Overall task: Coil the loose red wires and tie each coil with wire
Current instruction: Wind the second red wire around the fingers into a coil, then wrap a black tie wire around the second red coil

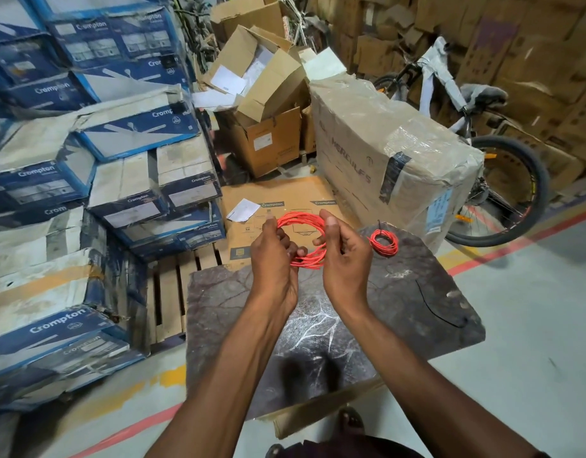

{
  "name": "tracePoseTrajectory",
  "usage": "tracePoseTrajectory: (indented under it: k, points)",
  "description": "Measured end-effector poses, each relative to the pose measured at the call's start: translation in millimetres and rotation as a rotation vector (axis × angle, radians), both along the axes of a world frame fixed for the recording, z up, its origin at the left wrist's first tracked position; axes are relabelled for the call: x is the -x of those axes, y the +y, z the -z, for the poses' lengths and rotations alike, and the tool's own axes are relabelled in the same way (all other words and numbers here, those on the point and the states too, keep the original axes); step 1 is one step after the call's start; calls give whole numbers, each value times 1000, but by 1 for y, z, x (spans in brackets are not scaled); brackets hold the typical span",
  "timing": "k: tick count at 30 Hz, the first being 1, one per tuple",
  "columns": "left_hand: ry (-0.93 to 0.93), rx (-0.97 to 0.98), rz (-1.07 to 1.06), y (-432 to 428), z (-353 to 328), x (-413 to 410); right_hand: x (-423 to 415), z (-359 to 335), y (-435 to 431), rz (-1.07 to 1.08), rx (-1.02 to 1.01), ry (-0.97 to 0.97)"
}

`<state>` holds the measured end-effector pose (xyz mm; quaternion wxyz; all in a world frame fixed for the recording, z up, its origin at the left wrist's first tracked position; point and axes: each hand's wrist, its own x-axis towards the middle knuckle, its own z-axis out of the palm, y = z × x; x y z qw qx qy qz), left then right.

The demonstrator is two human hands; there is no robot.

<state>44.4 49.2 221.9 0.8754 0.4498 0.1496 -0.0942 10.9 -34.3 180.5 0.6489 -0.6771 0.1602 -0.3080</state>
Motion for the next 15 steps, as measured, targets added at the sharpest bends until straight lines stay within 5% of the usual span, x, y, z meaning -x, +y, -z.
tracePoseTrajectory:
  k: [6,15]
  points:
    - [33,60,-57,-21,1,-5,6,12,-15,-203,-23,11]
    - [-11,-191,-27,-45,15,-11,3,14,-80,-288,-37,25]
